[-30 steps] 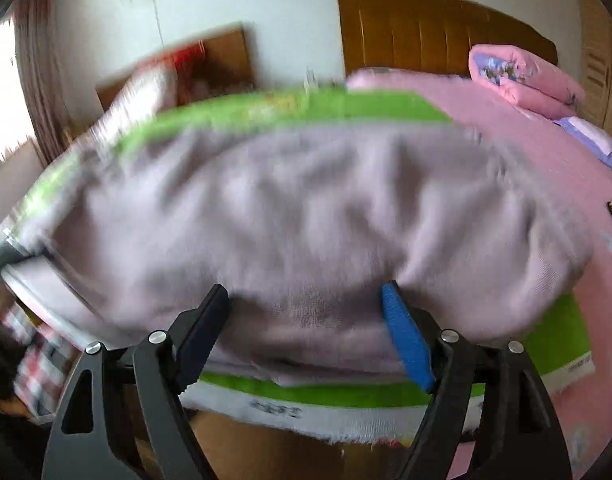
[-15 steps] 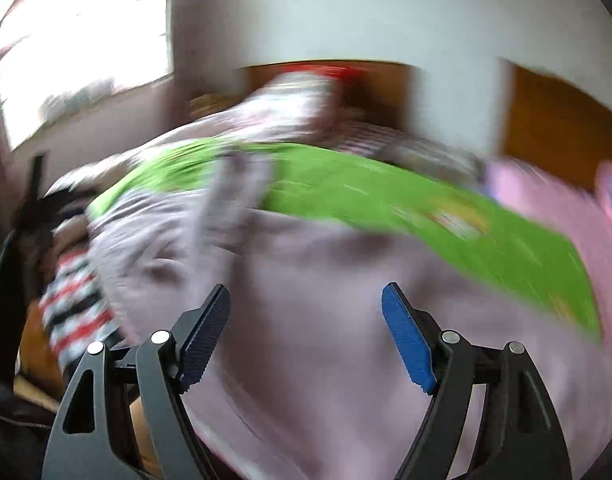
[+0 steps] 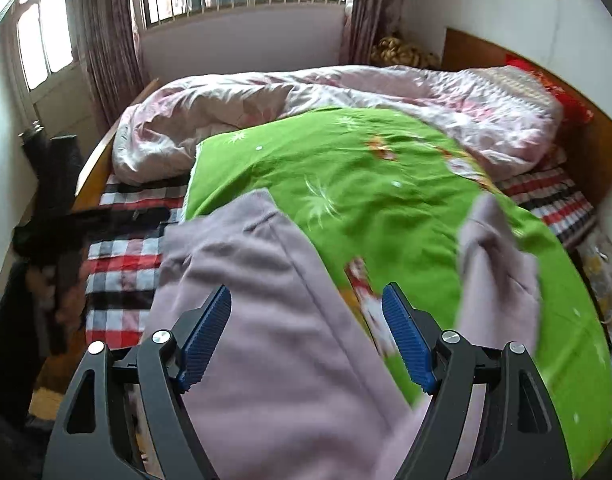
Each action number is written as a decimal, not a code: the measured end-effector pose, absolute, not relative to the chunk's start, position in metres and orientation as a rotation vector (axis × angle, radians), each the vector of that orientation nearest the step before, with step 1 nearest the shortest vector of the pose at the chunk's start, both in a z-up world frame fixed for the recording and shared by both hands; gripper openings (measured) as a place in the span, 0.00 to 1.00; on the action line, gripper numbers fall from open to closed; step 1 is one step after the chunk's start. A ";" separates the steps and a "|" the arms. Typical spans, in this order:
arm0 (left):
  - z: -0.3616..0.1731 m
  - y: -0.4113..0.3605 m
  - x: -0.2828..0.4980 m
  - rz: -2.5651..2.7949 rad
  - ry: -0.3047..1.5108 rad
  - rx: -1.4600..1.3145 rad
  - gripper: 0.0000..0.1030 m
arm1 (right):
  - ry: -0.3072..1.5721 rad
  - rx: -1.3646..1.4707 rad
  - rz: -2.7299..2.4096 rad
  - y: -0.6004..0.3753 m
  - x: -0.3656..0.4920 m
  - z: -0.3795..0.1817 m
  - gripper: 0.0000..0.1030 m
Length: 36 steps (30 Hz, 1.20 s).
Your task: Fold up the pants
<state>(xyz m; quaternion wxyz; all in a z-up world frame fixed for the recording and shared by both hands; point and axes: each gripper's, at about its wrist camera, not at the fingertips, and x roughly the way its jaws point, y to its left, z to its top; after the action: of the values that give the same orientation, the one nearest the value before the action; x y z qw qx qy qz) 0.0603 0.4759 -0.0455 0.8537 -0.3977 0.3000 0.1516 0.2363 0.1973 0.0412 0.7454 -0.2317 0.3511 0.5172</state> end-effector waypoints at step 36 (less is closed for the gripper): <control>-0.071 0.470 0.119 0.362 0.753 -0.595 0.09 | 0.801 -0.537 1.053 0.306 0.272 -0.003 0.08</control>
<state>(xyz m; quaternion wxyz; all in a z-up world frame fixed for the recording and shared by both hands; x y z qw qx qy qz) 0.1191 0.4696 -0.0713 0.8713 -0.2847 0.3602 0.1731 0.2718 0.3056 -0.0025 0.7558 -0.2464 0.3675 0.4827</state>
